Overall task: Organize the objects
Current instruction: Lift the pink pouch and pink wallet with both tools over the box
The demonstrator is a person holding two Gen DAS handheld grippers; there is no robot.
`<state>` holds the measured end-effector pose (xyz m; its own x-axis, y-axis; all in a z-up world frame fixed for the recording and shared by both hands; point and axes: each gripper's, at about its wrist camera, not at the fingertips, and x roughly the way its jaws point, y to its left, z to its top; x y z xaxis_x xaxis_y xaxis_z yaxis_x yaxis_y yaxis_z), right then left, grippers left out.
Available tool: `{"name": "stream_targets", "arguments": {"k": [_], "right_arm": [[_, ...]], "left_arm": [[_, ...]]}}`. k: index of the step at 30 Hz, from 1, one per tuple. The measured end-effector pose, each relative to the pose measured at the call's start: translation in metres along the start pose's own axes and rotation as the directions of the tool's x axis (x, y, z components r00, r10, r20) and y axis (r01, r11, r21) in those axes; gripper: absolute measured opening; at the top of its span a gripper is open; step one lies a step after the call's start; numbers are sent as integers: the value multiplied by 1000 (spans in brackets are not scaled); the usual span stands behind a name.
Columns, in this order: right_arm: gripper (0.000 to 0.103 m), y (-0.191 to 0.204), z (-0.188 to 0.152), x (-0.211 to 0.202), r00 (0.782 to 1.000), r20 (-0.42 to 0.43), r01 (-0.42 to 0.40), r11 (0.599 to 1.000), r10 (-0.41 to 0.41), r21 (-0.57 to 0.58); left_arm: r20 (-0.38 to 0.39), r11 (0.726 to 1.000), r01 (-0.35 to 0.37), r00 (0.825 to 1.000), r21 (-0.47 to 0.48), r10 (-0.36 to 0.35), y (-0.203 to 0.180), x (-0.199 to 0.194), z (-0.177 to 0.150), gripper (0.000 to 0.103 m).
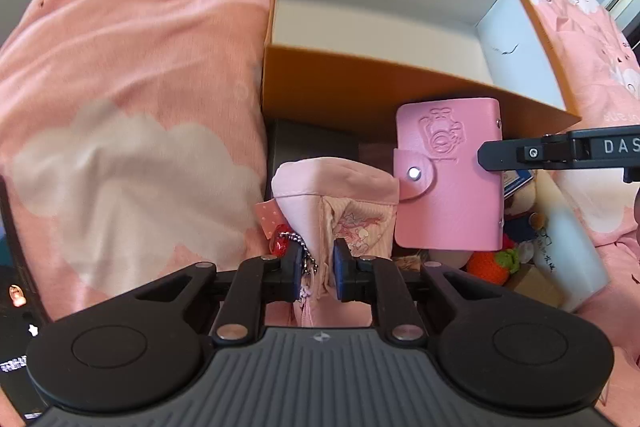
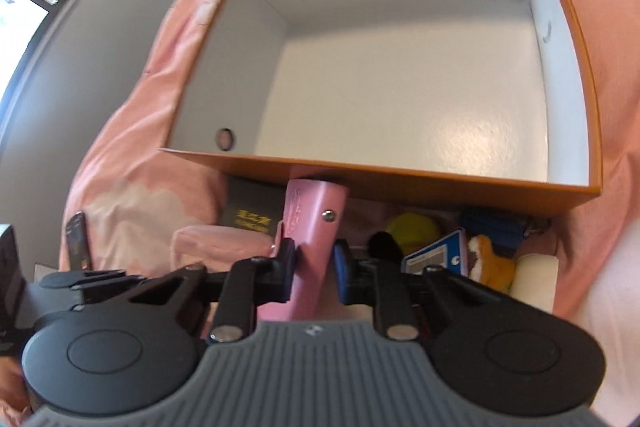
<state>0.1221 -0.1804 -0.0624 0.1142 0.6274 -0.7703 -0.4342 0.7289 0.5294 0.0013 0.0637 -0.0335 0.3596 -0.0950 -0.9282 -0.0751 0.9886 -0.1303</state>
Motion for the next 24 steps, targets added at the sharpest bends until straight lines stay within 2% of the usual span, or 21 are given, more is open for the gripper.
{"name": "stream_targets", "arguments": {"k": [2, 5, 9, 15, 20, 24], "right_arm": [[17, 9, -1, -9, 1000, 21, -7, 999, 8, -36], [16, 12, -5, -48, 998, 56, 3, 996, 3, -93], [16, 24, -3, -62, 996, 90, -5, 992, 17, -129], [16, 31, 2, -99, 985, 172, -1, 989, 27, -150], [16, 33, 15, -127, 966, 255, 6, 989, 33, -150], [16, 30, 32, -137, 952, 305, 13, 991, 29, -133]], "left_arm": [[32, 1000, 8, 999, 7, -8, 0, -10, 1, 17], [80, 1000, 8, 997, 12, -9, -2, -25, 4, 17], [142, 999, 36, 989, 11, -37, -3, -45, 10, 16], [232, 996, 91, 968, 21, -94, -12, -64, 28, 16], [304, 993, 97, 946, 63, -111, -21, -76, 50, 16], [325, 991, 119, 936, 66, -134, -22, -75, 74, 16]]}}
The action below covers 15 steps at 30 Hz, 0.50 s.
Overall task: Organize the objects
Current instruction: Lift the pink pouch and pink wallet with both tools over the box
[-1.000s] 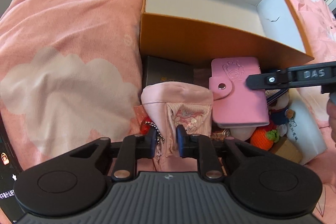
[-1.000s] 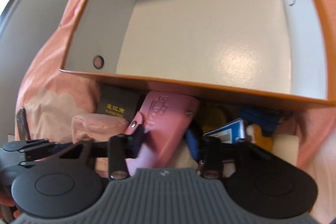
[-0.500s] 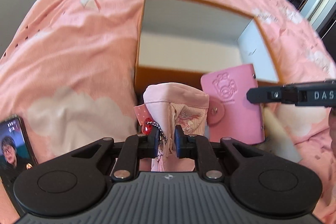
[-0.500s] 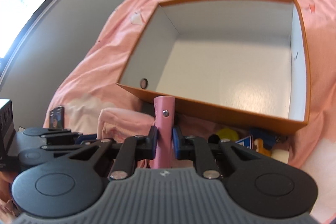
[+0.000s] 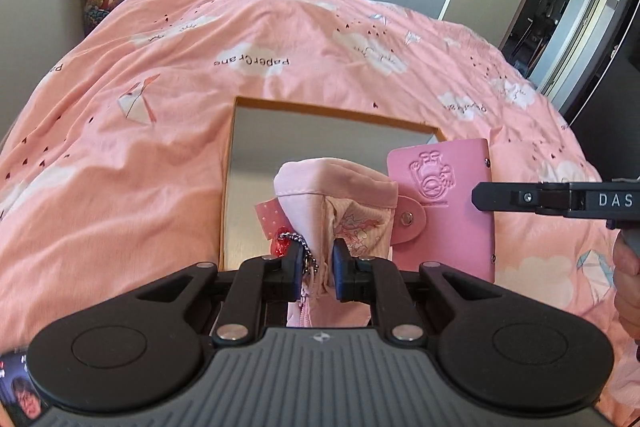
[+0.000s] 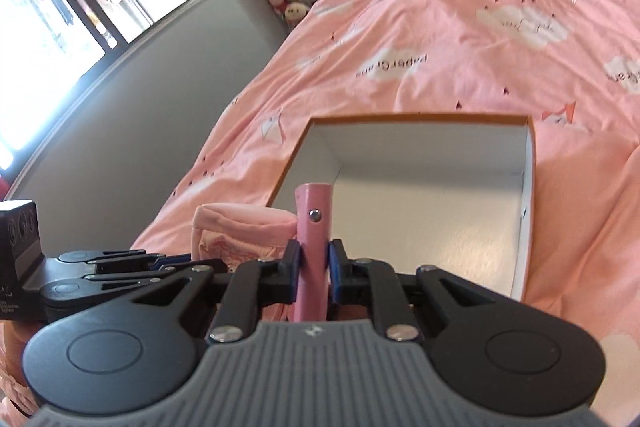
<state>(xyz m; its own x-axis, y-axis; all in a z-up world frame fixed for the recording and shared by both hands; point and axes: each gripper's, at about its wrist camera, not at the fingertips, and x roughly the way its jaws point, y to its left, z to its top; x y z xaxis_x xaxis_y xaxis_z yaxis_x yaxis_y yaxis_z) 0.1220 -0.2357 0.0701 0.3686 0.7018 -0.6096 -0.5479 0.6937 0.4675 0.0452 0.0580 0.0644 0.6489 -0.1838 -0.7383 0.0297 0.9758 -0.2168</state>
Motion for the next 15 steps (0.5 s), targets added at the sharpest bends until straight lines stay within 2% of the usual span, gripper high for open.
{"name": "stream_targets", "arguments": {"k": [4, 8, 12, 15], "right_arm": [[16, -10, 17, 5, 999, 30, 13, 1000, -14, 29], [16, -23, 27, 20, 999, 40, 20, 998, -23, 63], [16, -43, 30, 47, 1000, 1, 29, 993, -29, 111], [16, -60, 24, 72, 998, -59, 27, 986, -18, 162]], "left_arm": [[31, 1000, -27, 999, 8, 26, 4, 12, 22, 16], [20, 997, -61, 998, 49, 60, 4, 40, 37, 16], [-61, 993, -78, 995, 92, 84, 3, 79, 37, 16], [-142, 990, -87, 985, 108, 102, 7, 108, 31, 16]]}}
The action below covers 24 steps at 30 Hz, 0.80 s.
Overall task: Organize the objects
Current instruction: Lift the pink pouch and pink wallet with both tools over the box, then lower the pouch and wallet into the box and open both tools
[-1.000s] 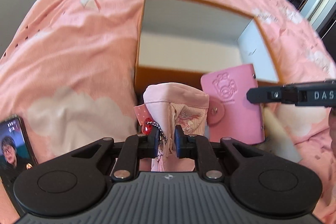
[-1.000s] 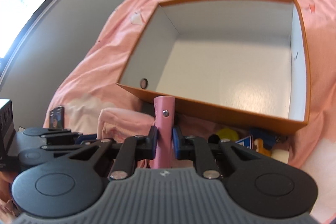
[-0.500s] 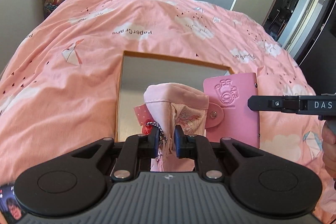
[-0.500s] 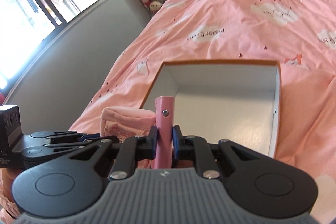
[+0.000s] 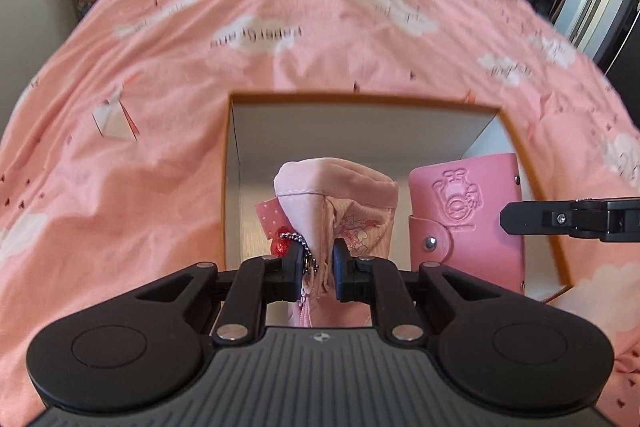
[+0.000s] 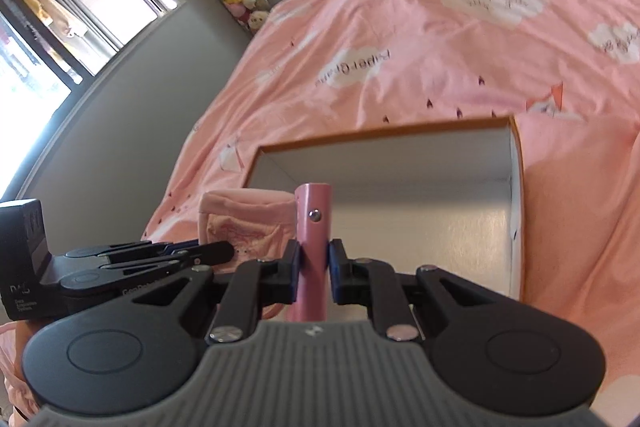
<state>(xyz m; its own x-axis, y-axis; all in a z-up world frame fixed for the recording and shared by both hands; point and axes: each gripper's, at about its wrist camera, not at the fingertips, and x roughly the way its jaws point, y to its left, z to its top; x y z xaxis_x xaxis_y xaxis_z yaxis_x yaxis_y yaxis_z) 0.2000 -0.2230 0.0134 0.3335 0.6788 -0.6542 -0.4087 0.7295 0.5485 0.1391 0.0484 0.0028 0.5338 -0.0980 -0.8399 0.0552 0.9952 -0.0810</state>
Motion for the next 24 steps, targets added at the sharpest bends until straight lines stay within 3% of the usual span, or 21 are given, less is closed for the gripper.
{"name": "stream_targets", "arguments": {"k": [4, 13, 24], "right_arm": [[16, -21, -9, 34, 996, -83, -14, 997, 20, 73], [16, -43, -18, 87, 983, -182, -14, 989, 41, 146], [16, -48, -20, 114, 972, -233, 39, 989, -5, 140]], "left_arm": [[-95, 999, -23, 995, 30, 25, 0, 28, -8, 16], [-167, 986, -120, 976, 115, 138, -6, 52, -8, 18], [-178, 942, -205, 950, 264, 256, -23, 60, -10, 43]]}}
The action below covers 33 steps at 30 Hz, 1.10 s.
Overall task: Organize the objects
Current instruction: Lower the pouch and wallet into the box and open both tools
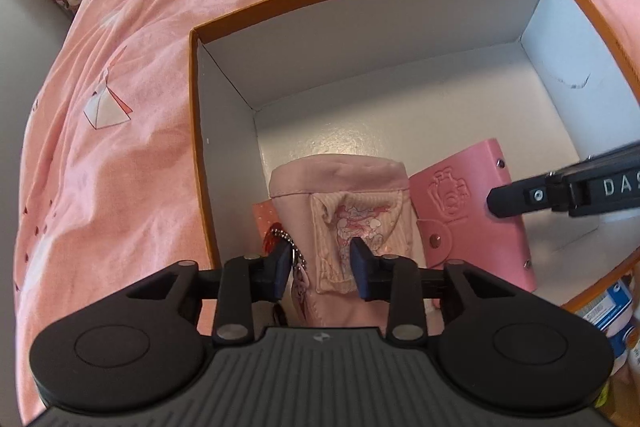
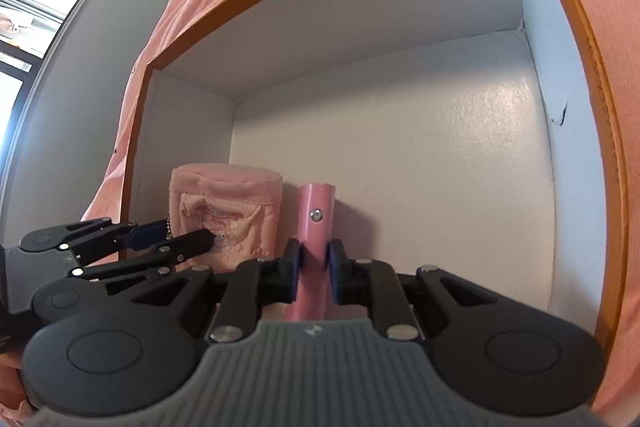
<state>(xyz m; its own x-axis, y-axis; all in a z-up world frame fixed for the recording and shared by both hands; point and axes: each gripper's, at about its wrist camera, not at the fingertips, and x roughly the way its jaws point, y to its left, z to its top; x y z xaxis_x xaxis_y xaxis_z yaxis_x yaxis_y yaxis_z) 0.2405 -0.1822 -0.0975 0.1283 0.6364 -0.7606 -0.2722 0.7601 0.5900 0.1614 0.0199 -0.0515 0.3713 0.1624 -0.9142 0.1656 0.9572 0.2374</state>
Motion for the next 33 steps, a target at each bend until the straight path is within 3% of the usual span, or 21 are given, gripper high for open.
{"name": "stream_targets", "arguments": {"k": [2, 4, 11, 16, 19, 22, 25, 28, 33], "right_arm": [[16, 1, 1, 1, 1000, -2, 12, 1000, -12, -6], [16, 4, 2, 2, 1000, -2, 25, 1000, -25, -14], [17, 1, 3, 4, 995, -1, 97, 995, -97, -4], [19, -6, 3, 7, 994, -10, 111, 993, -111, 32], [20, -10, 1, 7, 993, -10, 120, 992, -120, 45], [21, -10, 0, 9, 992, -8, 127, 991, -126, 53], [21, -11, 0, 9, 992, -8, 127, 990, -127, 63], [21, -11, -1, 9, 991, -11, 134, 989, -133, 70], [22, -10, 2, 13, 992, -27, 125, 990, -123, 69]], "left_arm": [[14, 999, -29, 999, 37, 29, -3, -4, -1, 52], [20, 999, -15, 1000, 49, 14, -2, -8, -2, 58], [72, 996, 75, 994, 57, -79, 8, -20, 8, 45], [89, 982, 142, 984, 121, -153, -1, -12, 29, 45], [84, 976, 197, 975, 94, -205, -2, 3, 44, 45], [63, 975, 212, 974, 64, -216, -3, 20, 56, 39], [-4, 979, 198, 980, 39, -198, -2, 38, 62, 32], [-39, 979, 205, 978, -1, -205, 5, 40, 63, 30], [-74, 985, 154, 985, -73, -159, 19, 39, 64, 26]]}}
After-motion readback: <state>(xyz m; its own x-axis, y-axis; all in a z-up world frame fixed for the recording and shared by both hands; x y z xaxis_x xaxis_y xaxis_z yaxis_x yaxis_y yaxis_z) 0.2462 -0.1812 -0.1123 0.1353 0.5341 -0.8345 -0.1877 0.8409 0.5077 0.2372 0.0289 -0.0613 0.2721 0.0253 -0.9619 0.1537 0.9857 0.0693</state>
